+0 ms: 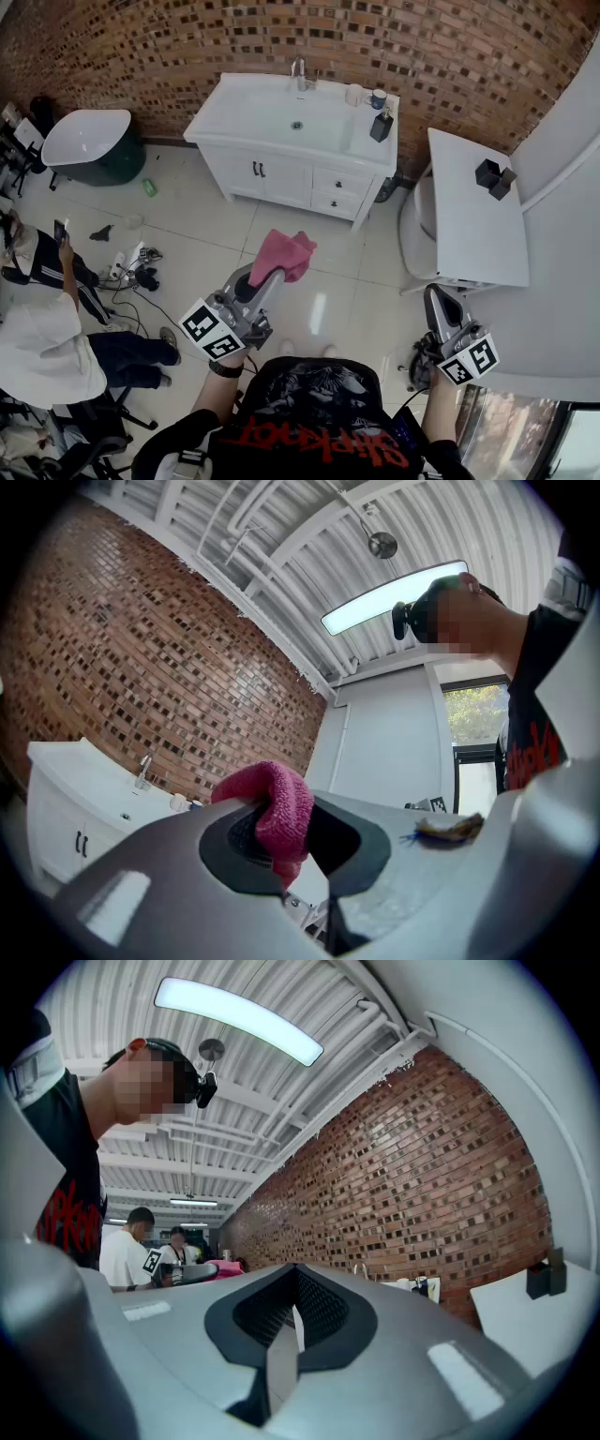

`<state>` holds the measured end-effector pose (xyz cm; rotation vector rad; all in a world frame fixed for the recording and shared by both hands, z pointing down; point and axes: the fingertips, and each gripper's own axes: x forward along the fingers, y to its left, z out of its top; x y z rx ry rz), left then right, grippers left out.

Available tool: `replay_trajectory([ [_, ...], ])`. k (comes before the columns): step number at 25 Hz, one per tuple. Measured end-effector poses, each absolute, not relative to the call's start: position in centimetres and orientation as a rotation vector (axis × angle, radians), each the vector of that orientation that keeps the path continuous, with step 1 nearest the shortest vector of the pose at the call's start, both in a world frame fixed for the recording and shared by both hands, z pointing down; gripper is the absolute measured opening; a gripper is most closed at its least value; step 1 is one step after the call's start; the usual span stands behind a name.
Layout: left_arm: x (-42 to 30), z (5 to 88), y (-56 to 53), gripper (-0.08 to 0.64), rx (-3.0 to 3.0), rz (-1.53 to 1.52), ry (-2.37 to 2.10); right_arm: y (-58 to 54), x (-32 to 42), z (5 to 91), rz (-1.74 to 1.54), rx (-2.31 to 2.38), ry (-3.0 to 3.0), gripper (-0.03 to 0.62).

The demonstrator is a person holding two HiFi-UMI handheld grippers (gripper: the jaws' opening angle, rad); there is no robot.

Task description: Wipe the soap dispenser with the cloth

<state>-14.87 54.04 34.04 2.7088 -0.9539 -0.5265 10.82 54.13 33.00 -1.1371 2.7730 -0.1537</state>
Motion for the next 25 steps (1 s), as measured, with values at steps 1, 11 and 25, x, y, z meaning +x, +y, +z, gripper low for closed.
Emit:
replay_trajectory([
  [1, -15.5, 34.3, 54.4, 0.049, 2.705, -0.517, -0.97, 54.4, 10.4, 33.1, -0.148, -1.157, 2.78, 0.0],
  [11, -18.2, 34.7, 55.8, 0.051, 2.764, -0.411, -0.969, 53.7, 10.6, 33.2, -0.116, -1.585, 2.584, 0.0],
  [25, -17.6, 39.0, 52.9, 0.051, 2.71, -0.254, -0.868, 51.4, 5.1, 34.9, -0.158, -1.397, 2.755, 0.0],
])
